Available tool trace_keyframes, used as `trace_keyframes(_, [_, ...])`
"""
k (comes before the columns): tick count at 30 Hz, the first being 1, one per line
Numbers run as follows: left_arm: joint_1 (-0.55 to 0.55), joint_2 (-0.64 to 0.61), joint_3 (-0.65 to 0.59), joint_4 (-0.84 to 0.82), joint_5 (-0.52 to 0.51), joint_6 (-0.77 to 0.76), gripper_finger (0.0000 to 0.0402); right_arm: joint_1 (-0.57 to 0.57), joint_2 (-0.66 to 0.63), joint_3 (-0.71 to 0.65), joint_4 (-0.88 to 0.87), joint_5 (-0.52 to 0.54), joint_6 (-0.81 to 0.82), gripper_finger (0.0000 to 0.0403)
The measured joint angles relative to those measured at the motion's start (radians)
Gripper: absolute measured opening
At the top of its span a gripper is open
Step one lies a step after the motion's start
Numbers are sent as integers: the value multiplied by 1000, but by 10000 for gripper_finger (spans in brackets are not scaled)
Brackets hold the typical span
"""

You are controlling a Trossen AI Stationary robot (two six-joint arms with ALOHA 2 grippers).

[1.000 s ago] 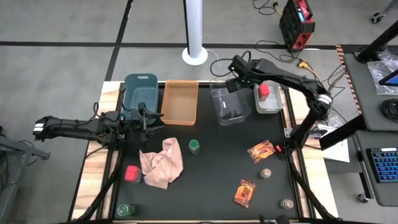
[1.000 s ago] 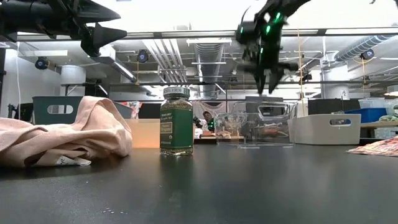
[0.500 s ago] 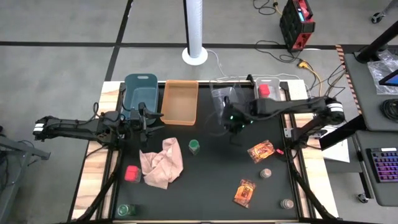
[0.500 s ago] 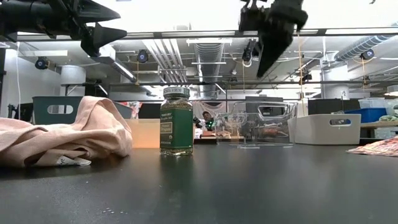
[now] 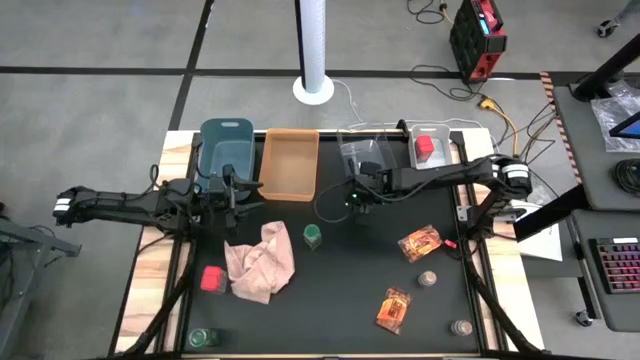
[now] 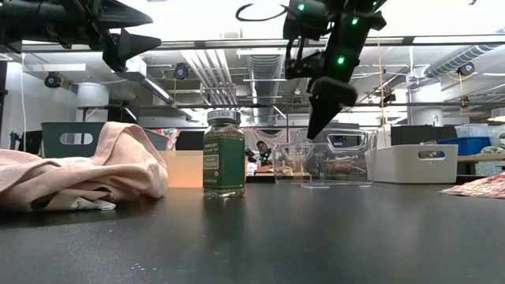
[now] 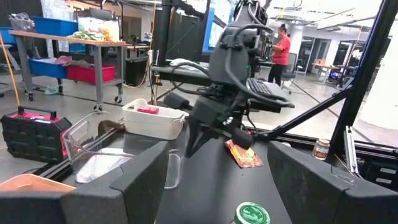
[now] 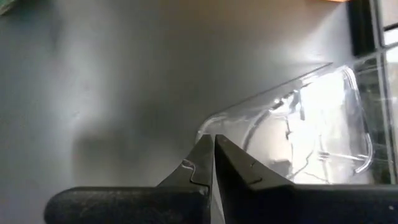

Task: Sort spices by type
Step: Adjust the bins

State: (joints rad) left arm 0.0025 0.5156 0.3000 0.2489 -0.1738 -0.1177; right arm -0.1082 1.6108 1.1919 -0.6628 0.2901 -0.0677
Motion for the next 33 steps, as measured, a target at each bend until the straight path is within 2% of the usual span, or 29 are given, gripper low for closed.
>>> trace_keyframes(10, [0,0,0,3,0,-6,259,-66,26,13,93,5,-63,9])
trace_keyframes(27, [0,0,0,5,0,-19,259,-29,-51,12,92,-3,-42,9])
trace_keyframes(30, [0,0,0,5,0,-19,259,-15,-52,12,191,-41,-76,9])
trace_keyframes(33, [0,5,0,22,0,-19,259,-11,-36,12,381,-101,-85,9])
